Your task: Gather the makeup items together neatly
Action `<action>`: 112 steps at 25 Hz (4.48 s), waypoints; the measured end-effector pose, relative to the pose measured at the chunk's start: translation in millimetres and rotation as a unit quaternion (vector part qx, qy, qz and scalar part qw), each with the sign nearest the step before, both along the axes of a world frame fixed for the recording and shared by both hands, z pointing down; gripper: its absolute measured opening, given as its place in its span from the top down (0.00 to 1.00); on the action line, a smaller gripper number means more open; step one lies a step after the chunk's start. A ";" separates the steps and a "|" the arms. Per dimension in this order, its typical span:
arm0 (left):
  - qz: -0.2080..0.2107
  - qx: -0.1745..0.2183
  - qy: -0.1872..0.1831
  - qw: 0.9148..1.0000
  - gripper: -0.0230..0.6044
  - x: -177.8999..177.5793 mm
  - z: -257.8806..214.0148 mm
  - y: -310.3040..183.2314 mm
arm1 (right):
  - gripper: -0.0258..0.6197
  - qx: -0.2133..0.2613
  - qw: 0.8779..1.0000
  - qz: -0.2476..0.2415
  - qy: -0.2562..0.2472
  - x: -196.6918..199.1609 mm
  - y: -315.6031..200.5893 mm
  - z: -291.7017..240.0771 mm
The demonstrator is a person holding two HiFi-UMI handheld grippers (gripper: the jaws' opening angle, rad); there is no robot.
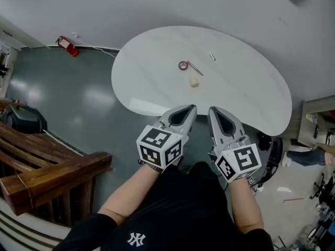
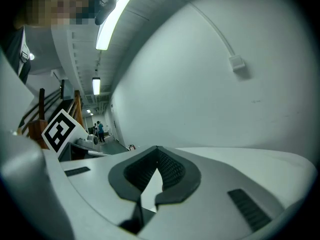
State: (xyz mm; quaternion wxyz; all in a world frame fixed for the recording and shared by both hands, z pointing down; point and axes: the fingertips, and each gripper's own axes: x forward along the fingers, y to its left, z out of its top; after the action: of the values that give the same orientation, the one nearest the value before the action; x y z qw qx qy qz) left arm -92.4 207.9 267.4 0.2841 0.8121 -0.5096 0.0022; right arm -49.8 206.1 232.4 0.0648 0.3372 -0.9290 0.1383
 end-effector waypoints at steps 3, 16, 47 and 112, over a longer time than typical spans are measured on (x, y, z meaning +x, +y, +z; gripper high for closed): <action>0.003 -0.006 0.004 1.000 0.95 -7.5 5.5 -20.1 | 0.94 -0.008 1.000 0.009 0.009 -6.2 -16.6 4.6; -0.039 -0.041 -0.022 0.998 0.95 -26.0 61.2 -95.5 | 0.93 -0.108 0.993 -0.035 0.035 -20.0 -99.3 72.4; -0.154 -0.130 -0.036 0.979 0.95 -64.0 208.0 -177.5 | 0.74 -0.292 0.929 -0.139 0.182 -69.6 -202.3 281.2; 0.056 -0.092 -0.029 0.994 0.95 144.1 206.9 -265.3 | 0.77 -0.169 0.975 0.121 0.078 145.3 -279.9 252.0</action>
State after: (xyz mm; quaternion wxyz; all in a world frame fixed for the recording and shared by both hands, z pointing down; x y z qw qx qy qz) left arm 51.7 -57.4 474.3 0.3422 0.8093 -0.4690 0.0890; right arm 95.5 -73.8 484.5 0.1758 0.4414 -0.8364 0.2732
